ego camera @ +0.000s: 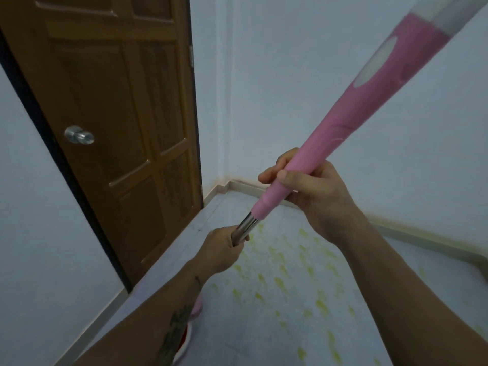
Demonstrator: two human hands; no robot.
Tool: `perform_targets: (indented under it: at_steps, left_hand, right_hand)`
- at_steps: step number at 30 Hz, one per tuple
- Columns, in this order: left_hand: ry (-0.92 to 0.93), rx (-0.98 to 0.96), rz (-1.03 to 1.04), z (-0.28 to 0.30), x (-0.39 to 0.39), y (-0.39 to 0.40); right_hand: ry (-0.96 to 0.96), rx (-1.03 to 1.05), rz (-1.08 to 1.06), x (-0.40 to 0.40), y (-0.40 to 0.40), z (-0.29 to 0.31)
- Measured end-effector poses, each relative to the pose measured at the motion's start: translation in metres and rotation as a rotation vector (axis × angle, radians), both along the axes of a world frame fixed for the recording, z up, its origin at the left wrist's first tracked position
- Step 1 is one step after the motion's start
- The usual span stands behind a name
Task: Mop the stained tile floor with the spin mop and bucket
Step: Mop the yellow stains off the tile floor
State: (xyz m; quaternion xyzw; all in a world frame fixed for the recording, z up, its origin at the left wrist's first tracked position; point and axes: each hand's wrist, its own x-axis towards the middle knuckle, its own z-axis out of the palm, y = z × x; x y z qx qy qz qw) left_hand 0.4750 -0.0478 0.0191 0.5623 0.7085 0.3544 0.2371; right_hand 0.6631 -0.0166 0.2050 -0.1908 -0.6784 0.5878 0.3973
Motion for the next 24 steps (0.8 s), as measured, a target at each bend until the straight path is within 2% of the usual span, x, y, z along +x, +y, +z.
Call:
perform_targets:
  at_steps: [3,5,7,10,12,15,17,21,22,24]
  left_hand:
    - [0.03,-0.082,-0.014,-0.02,0.012,0.026]
    - [-0.004,-0.188,-0.044,-0.03,0.016,0.046]
    - [0.016,-0.273,-0.099,-0.04,0.018,0.067]
    - [0.14,-0.369,-0.112,-0.069,0.019,0.096]
    - [0.096,-0.423,-0.055,-0.092,0.018,0.104]
    - [0.098,-0.645,-0.117,-0.132,0.011,0.112]
    - [-0.1,-0.774,-0.024,-0.144,0.011,0.115]
    - [-0.739,-0.716,0.247,-0.155,0.013,0.148]
    - [-0.847,-0.725,0.27,-0.152,0.015,0.157]
    - [-0.923,-0.745,0.307,-0.141,0.016,0.169]
  right_hand:
    - [-0.267,0.139,-0.077,0.021,0.017,-0.011]
    - [-0.327,0.15,-0.095,0.026,0.026,-0.025]
    - [-0.332,0.122,-0.126,0.028,0.037,-0.043]
    - [-0.372,0.062,-0.179,0.024,0.059,-0.081]
    - [-0.398,-0.014,-0.196,0.017,0.072,-0.113]
    - [-0.504,-0.145,-0.142,0.008,0.088,-0.168]
    - [-0.607,-0.179,-0.079,0.005,0.096,-0.19]
    - [-0.686,-0.25,0.005,-0.01,0.13,-0.189]
    - [-0.685,-0.251,0.013,-0.015,0.137,-0.187]
    - [-0.695,-0.243,0.023,-0.022,0.146,-0.185]
